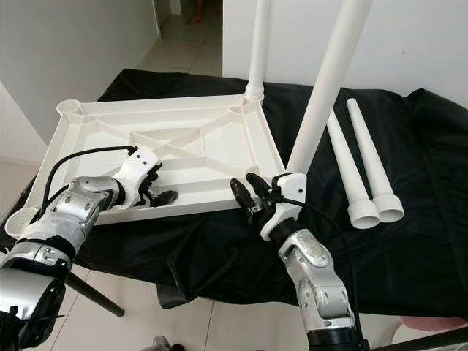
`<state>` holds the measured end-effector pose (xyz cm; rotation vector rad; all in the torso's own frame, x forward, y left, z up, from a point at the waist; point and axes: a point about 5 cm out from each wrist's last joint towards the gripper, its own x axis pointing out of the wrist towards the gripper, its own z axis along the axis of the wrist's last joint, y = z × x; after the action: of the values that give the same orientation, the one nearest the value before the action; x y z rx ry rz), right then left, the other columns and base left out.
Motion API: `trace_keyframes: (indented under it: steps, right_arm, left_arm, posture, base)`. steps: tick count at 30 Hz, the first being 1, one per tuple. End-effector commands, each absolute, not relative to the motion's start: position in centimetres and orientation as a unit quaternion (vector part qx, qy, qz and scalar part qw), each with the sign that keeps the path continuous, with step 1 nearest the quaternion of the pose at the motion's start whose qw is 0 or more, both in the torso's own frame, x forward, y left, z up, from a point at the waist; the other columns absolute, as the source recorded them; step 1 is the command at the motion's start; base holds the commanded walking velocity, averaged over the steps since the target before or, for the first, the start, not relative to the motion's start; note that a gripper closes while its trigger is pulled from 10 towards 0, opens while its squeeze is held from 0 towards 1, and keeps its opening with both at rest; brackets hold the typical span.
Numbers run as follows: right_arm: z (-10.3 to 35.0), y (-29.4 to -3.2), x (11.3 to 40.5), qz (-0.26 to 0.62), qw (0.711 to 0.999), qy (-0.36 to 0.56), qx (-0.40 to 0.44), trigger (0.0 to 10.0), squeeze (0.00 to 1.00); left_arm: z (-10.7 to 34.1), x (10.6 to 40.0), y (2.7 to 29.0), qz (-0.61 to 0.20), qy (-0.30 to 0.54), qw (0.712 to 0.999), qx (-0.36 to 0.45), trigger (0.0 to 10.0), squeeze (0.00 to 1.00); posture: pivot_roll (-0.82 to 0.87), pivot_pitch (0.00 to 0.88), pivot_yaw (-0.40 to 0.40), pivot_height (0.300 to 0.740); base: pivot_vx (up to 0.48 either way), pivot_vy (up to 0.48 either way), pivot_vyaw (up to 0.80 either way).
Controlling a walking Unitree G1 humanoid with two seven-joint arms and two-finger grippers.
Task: Building children table
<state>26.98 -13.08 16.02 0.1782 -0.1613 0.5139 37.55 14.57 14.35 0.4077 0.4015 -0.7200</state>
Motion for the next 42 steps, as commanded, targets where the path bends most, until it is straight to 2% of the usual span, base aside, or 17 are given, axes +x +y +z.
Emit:
trace_keyframes:
  steps: [1,2,6,7,11,12,13,23,25,27,28,34,36,37,38,39,42]
  right_arm:
    - [15.9,-13.1,26.7,0.248,0.962,-0.081,0.083,10.0,0.0]
    - [15.8,-13.1,26.7,0.246,0.962,-0.08,0.083,10.0,0.0]
    - [15.8,-13.0,26.6,0.244,0.963,-0.08,0.083,10.0,0.0]
    - [15.8,-13.0,26.6,0.243,0.963,-0.08,0.083,10.0,0.0]
    - [15.7,-12.9,26.6,0.243,0.963,-0.08,0.083,10.0,0.0]
    - [15.7,-13.0,26.6,0.242,0.963,-0.08,0.084,10.0,0.0]
    - [15.7,-13.0,26.7,0.24,0.964,-0.08,0.084,10.0,0.0]
    - [15.5,-12.9,26.8,0.231,0.966,-0.081,0.086,10.0,0.0]
    - [15.4,-12.8,26.8,0.23,0.966,-0.081,0.086,10.0,0.0]
    - [15.3,-12.8,26.8,0.227,0.967,-0.081,0.086,10.0,0.0]
    - [15.3,-12.8,26.9,0.226,0.967,-0.081,0.086,10.0,0.0]
    - [15.3,-12.8,27.0,0.224,0.967,-0.082,0.086,10.0,0.0]
    - [15.3,-12.8,27.0,0.221,0.968,-0.082,0.086,10.0,0.0]
    - [15.2,-12.9,27.0,0.22,0.968,-0.081,0.087,10.0,0.0]
    - [15.2,-12.9,27.0,0.22,0.968,-0.081,0.087,10.0,0.0]
    - [15.2,-12.9,27.0,0.219,0.968,-0.082,0.087,10.0,0.0]
    - [15.2,-12.9,27.0,0.218,0.969,-0.081,0.088,10.0,0.0]
  left_arm:
    - [14.2,38.0,15.2,-0.294,0.189,0.914,0.208,6.6,0.0]
    - [14.2,38.0,15.1,-0.297,0.189,0.913,0.209,4.0,0.0]
    - [14.2,38.2,15.0,-0.298,0.19,0.912,0.207,4.0,0.0]
    - [14.2,38.2,14.9,-0.3,0.19,0.912,0.206,2.5,0.0]
    - [14.2,38.2,14.8,-0.301,0.189,0.912,0.205,2.5,0.0]
    - [14.3,38.3,14.7,-0.303,0.188,0.912,0.205,1.0,0.0]
    - [14.4,38.4,14.6,-0.304,0.183,0.912,0.205,0.0,0.0]
    - [13.9,38.0,13.4,-0.323,0.178,0.91,0.192,0.0,0.0]
    - [14.0,38.0,13.2,-0.325,0.172,0.91,0.193,0.5,0.0]
    - [14.4,38.0,12.6,-0.339,0.153,0.907,0.199,3.4,0.0]
    - [14.6,38.0,12.3,-0.347,0.143,0.904,0.205,10.0,0.0]
    - [14.9,38.0,12.0,-0.355,0.132,0.902,0.206,10.0,0.0]
    - [15.5,38.0,12.1,-0.359,0.122,0.909,0.175,10.0,0.0]
    - [15.8,38.1,12.2,-0.36,0.117,0.912,0.159,10.0,0.78]
    - [15.8,38.1,12.2,-0.36,0.117,0.912,0.159,10.0,0.78]
    - [16.1,38.1,12.3,-0.364,0.112,0.913,0.149,10.0,1.0]
    - [16.6,37.9,12.5,-0.375,0.097,0.91,0.149,10.0,1.0]
  posture:
    - [-0.08,0.057,0.073,0.74]
    - [-0.08,0.055,0.077,0.74]
    - [-0.09,0.054,0.079,0.74]
    - [-0.09,0.054,0.083,0.74]
    - [-0.09,0.054,0.083,0.74]
    - [-0.09,0.054,0.083,0.74]
    - [-0.09,0.054,0.083,0.74]
    - [-0.07,0.059,0.096,0.74]
    - [-0.07,0.06,0.097,0.74]
    - [-0.07,0.062,0.099,0.74]
    - [-0.07,0.062,0.099,0.74]
    - [-0.06,0.065,0.101,0.74]
    - [-0.06,0.07,0.102,0.74]
    - [-0.06,0.07,0.102,0.74]
    - [-0.06,0.07,0.102,0.74]
    - [-0.06,0.075,0.102,0.74]
    - [-0.06,0.076,0.103,0.74]
  base:
    - [0.0,0.0,0.0]
    - [0.0,0.0,0.0]
    - [0.0,0.0,0.0]
    - [0.0,0.0,0.0]
    - [0.0,0.0,0.0]
    - [0.0,0.0,0.0]
    - [0.0,0.0,0.0]
    - [0.0,0.0,0.0]
    - [0.0,0.0,0.0]
    - [0.0,0.0,0.0]
    - [0.0,0.0,0.0]
    - [0.0,0.0,0.0]
    - [0.0,0.0,0.0]
    - [0.0,0.0,0.0]
    - [0.0,0.0,0.0]
    - [0.0,0.0,0.0]
    - [0.0,0.0,0.0]
